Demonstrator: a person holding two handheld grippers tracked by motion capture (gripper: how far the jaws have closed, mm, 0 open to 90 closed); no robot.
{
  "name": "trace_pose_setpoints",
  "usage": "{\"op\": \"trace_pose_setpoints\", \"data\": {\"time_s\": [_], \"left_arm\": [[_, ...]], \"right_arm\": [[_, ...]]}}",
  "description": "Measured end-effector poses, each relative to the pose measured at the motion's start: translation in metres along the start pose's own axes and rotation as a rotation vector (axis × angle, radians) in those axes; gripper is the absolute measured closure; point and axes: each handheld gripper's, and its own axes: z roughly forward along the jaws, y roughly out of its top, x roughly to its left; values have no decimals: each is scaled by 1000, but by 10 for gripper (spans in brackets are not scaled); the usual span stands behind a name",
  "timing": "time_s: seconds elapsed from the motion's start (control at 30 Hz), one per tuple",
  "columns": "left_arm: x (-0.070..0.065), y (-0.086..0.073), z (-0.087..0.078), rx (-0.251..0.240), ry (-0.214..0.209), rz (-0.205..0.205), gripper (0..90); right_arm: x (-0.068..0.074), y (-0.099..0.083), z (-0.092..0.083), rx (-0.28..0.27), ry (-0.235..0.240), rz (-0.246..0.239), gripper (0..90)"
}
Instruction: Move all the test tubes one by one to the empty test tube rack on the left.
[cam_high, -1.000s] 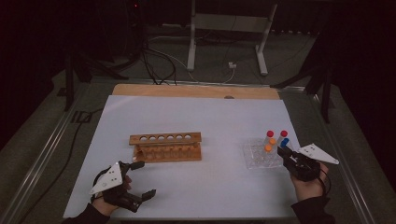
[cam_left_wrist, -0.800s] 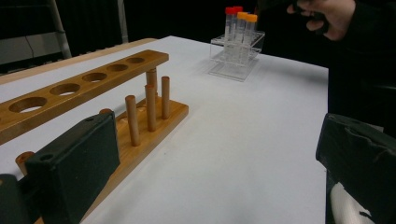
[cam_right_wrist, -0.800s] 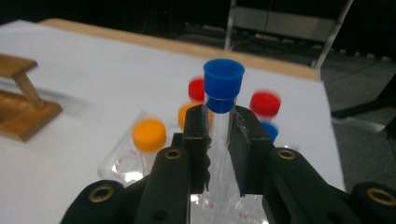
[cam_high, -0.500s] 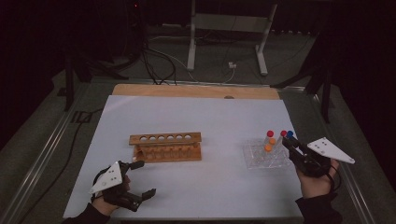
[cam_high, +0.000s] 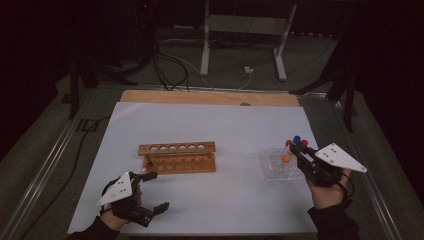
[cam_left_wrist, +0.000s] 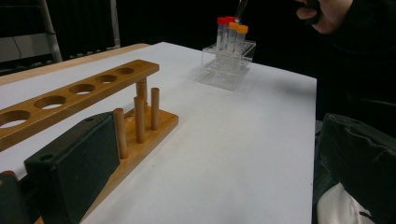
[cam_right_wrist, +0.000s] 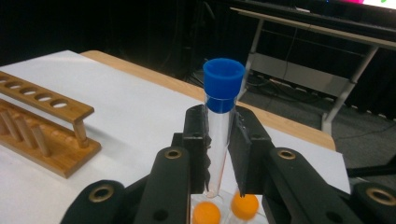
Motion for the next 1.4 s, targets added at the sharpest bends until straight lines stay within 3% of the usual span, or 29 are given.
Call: {"op": "trace_pose_setpoints", "data": {"time_s": [0.17,0.33,0.47,0.57,0.67,0.97,1.23,1.4], "left_arm": [[2,3,0,-10,-2,-16,5],[2,14,5,12,-25,-23,5],[2,27,10,31,-38,-8,5],[4,41,16,18,-57,-40,5],[5,55,21,7,-69,-45,5],[6,93,38,6,-143,-5,5],[4,106,65,21,-212,6,6],[0,111,81,13,-238,25,71]], "right_arm": [[7,6,5,-7,40,-12,766],[18,12,11,-11,98,-21,766],[31,12,19,0,153,-26,766],[43,9,26,21,202,-35,766],[54,7,32,37,245,-52,766],[78,0,44,76,360,-68,767],[96,-3,48,91,442,-78,766],[108,-6,50,113,493,-88,767]]}}
